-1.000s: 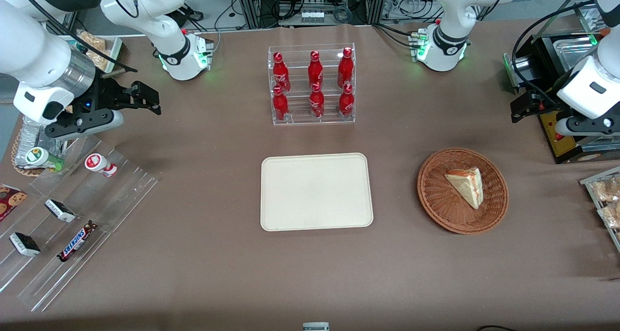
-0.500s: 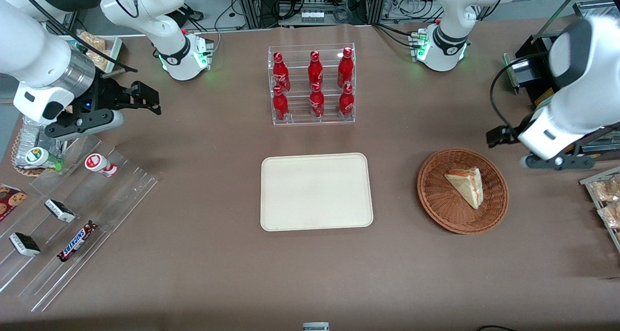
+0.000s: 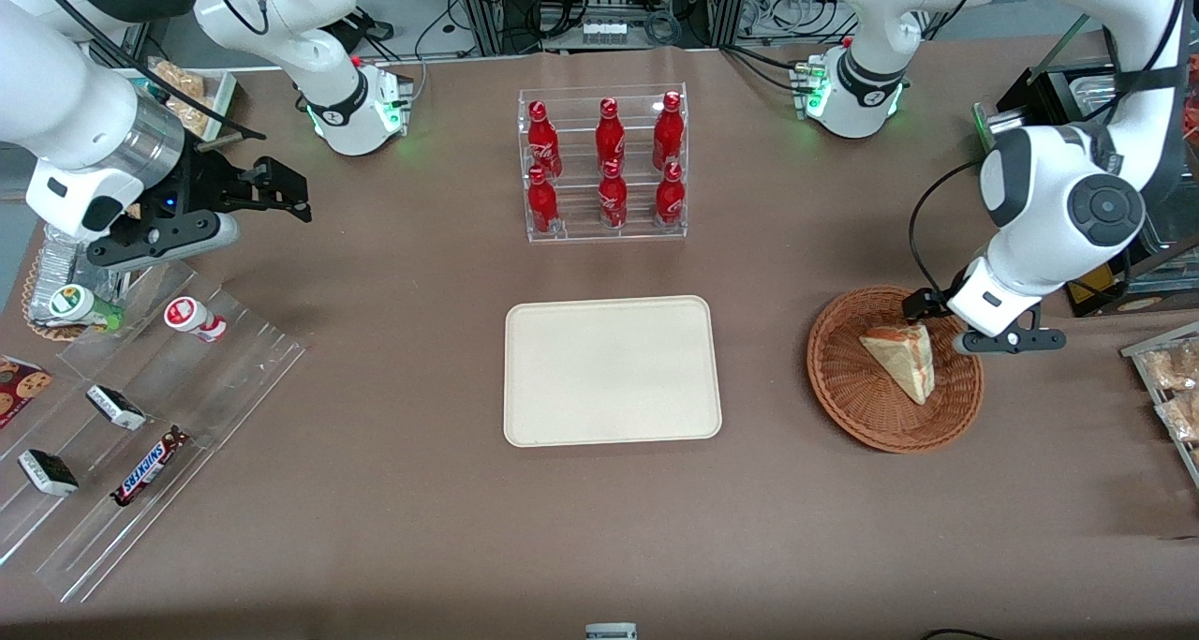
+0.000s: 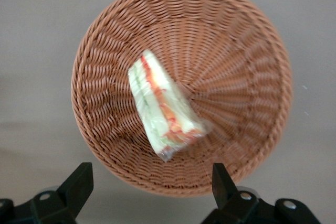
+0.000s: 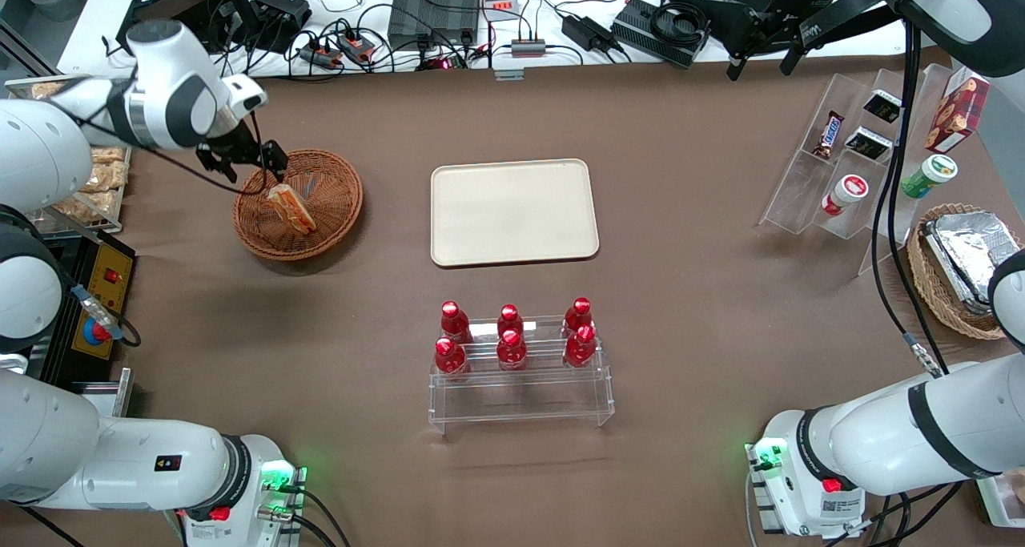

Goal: Place sandwich from basket to tray
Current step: 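Move the left gripper over the sandwich in the wicker basket, then lower the left gripper and close it on the wrapped sandwich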

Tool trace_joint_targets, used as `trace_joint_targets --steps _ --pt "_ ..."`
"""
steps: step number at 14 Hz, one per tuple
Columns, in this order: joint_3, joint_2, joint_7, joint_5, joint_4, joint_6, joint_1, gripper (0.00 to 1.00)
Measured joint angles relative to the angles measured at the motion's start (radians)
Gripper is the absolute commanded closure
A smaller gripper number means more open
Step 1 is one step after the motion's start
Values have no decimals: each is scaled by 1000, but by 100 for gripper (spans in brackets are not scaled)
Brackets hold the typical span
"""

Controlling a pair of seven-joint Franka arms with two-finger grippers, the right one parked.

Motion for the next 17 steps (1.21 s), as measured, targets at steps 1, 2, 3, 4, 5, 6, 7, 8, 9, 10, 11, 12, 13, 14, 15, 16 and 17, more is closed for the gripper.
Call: trace_joint_targets --steps 1,2,3,4,5,6,7,8,9,10,11,12,13,14,15,16,17 --pt "2 6 -89 0 -20 36 3 0" --pt "2 17 -205 0 -30 66 3 0" --pt "1 31 -334 0 -33 96 2 0" --pt "-1 47 -450 1 -34 125 0 0" --pt "-2 63 -544 1 -34 153 -1 0" --pt "-3 81 -616 1 -34 182 -2 0" --pt "-4 100 -668 1 -34 207 -2 4" --pt "-4 120 -701 1 -34 224 -2 19" --pt "-5 139 -719 1 -34 231 -2 37" --pt "-5 153 -735 0 -35 236 -2 57" --pt "-5 163 -753 -4 -38 237 -2 78" --pt "-5 168 -763 -13 -42 238 -2 89" --pt "-6 170 -764 -24 -44 238 -2 91" --pt "-8 170 -765 -28 -43 238 -3 91" --pt "-10 168 -765 -29 -38 236 -4 92" --pt "-14 166 -765 -30 -24 223 -5 92" --pt "-23 165 -765 -30 5 183 -6 92"
